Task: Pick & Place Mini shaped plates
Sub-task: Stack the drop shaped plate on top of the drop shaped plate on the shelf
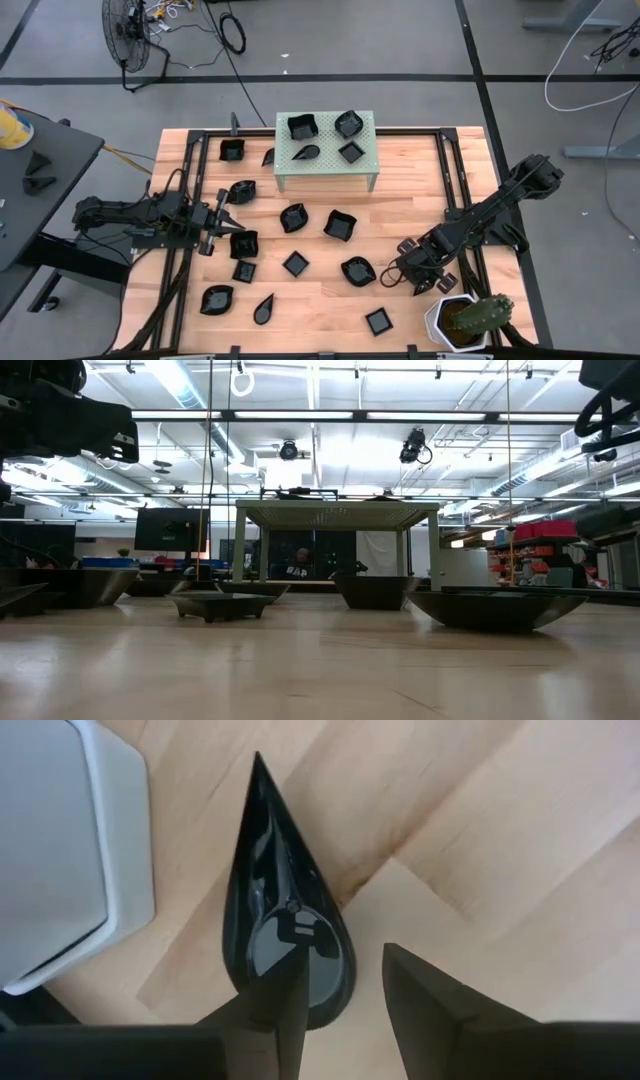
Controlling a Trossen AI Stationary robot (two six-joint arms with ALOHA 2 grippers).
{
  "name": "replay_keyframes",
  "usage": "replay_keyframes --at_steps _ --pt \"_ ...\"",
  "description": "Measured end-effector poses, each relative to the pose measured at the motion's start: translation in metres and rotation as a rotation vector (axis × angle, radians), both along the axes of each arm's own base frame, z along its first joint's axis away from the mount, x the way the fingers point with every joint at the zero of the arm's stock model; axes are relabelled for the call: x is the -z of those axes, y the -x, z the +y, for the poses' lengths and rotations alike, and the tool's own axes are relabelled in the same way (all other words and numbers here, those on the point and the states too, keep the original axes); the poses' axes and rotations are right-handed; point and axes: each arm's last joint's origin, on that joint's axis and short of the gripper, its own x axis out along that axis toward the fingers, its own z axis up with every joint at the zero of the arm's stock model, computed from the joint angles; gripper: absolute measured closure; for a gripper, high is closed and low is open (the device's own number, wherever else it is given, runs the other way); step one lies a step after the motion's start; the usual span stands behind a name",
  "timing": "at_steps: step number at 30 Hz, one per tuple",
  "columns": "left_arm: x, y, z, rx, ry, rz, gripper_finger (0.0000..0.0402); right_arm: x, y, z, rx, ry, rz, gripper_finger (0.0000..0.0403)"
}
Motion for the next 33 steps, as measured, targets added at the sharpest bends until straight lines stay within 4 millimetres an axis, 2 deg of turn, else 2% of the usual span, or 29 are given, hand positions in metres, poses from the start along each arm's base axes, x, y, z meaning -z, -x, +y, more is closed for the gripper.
replay_keyframes --at_steps 5,19,28,33 --pt "0.0001 0.0000 0.0000 0.000 0.000 0.000 0.0378 0.0035 0.0011 -0.0005 -0.004 -0.008 -0.001 0.0289" --pt "0.0000 0.0000 0.0000 0.000 0.000 0.000 0.0378 0.0035 0.0005 -0.0009 -0.004 -0.008 -0.005 0.0372" --pt "0.0000 0.0000 0.0000 0.000 0.000 0.000 0.0378 0.0035 0.0006 -0.0009 -0.021 -0.009 -0.009 0.0399" --pt "0.0000 0.0000 0.0000 0.000 0.000 0.000 0.0378 0.0035 0.0006 -0.0009 -0.028 -0.009 -0.011 0.0400"
